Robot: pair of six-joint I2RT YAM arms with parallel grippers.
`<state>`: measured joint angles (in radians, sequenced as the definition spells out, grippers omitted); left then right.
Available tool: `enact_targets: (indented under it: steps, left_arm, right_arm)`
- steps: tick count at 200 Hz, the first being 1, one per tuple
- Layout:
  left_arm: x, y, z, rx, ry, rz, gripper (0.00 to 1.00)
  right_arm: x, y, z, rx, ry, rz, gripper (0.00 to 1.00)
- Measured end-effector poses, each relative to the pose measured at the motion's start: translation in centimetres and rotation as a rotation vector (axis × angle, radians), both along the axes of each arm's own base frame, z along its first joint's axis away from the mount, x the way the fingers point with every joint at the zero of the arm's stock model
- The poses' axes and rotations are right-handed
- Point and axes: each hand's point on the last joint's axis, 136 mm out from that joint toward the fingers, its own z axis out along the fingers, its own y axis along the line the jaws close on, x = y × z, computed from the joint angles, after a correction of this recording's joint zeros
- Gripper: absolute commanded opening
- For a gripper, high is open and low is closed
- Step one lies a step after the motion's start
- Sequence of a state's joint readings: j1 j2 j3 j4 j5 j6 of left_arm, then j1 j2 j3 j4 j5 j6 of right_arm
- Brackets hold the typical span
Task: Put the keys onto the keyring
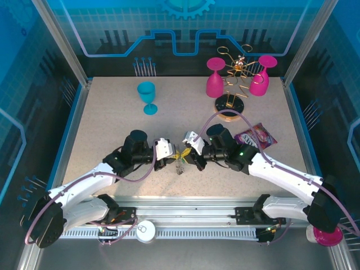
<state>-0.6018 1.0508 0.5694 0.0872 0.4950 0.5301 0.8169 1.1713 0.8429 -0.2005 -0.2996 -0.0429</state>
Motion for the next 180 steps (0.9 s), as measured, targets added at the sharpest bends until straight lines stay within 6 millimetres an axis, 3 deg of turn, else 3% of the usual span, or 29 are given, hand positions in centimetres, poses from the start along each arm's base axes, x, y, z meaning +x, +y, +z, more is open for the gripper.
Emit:
enact_targets:
  steps: [180]
  left_arm:
    - [0.9,0.4,-0.4,0.038,-0.038,0.043,0.0]
  right_arm:
    - [2.0,0.2,-0.5,-0.018,0.096,-0.146,0.0]
